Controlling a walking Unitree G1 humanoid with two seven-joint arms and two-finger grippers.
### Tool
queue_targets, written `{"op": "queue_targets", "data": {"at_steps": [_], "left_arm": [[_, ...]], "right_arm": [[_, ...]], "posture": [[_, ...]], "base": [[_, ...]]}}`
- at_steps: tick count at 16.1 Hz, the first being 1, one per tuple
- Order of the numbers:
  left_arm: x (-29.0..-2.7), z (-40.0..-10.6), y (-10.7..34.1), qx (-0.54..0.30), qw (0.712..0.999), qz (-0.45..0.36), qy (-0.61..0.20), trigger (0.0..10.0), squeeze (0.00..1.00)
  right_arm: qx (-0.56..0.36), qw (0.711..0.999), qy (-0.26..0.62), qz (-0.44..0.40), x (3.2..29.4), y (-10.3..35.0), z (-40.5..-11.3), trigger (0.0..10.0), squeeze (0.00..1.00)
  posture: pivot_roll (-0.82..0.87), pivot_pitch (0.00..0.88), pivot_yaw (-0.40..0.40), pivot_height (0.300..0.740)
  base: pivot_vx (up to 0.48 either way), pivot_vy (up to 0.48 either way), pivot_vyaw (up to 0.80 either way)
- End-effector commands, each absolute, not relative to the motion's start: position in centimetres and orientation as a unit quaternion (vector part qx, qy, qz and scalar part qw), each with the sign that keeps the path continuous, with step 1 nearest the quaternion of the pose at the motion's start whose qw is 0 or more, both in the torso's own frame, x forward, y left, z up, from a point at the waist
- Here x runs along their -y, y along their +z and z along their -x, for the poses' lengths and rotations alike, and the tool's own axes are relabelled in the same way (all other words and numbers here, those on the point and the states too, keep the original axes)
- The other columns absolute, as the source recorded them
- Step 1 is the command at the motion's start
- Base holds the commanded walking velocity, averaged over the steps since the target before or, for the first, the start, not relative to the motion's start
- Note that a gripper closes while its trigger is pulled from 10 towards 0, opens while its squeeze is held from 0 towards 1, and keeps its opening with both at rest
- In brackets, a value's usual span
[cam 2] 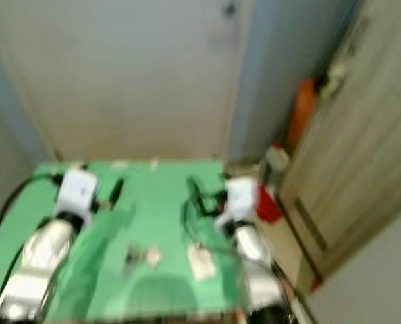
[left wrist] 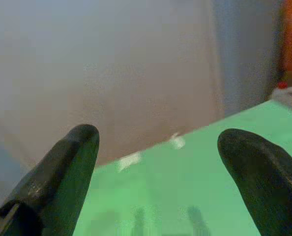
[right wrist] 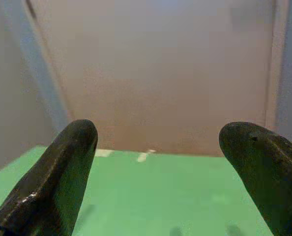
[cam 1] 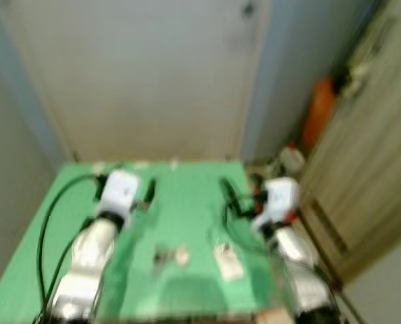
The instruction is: Hang keys on a hook
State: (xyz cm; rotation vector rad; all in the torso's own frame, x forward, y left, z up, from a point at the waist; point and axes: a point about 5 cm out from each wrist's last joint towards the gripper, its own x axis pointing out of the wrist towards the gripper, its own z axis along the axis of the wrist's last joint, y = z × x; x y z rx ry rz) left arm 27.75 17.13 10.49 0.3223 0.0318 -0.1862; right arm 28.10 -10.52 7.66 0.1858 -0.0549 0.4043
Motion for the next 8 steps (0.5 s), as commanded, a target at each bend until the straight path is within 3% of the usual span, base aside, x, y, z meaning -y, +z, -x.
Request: {"op": "queue_targets", "data": {"at_steps": [1,4,8], "left_arm": [[-15.4,-28.0,11.1,0.003,0.98,-0.158,-0.121,10.0,0.0],[-15.4,-28.5,10.7,-0.011,0.981,-0.149,-0.127,10.0,0.0],[-16.2,-30.1,7.5,-0.097,0.981,-0.121,-0.112,10.0,0.0]], "right_arm": [[0.007,0.983,0.169,-0.078,12.8,6.6,-27.6,10.0,0.0],[0.007,0.983,0.167,-0.078,12.8,6.6,-27.6,10.0,0.0],[0.006,0.983,0.168,-0.073,13.5,6.8,-26.9,10.0,0.0]], "posture": [[-0.01,0.0,0.004,0.717],[-0.01,0.0,0.002,0.717],[-0.04,0.0,-0.008,0.717]], "base": [[0.0,0.0,0.0],[0.0,0.0,0.0],[0.0,0.0,0.0]]}}
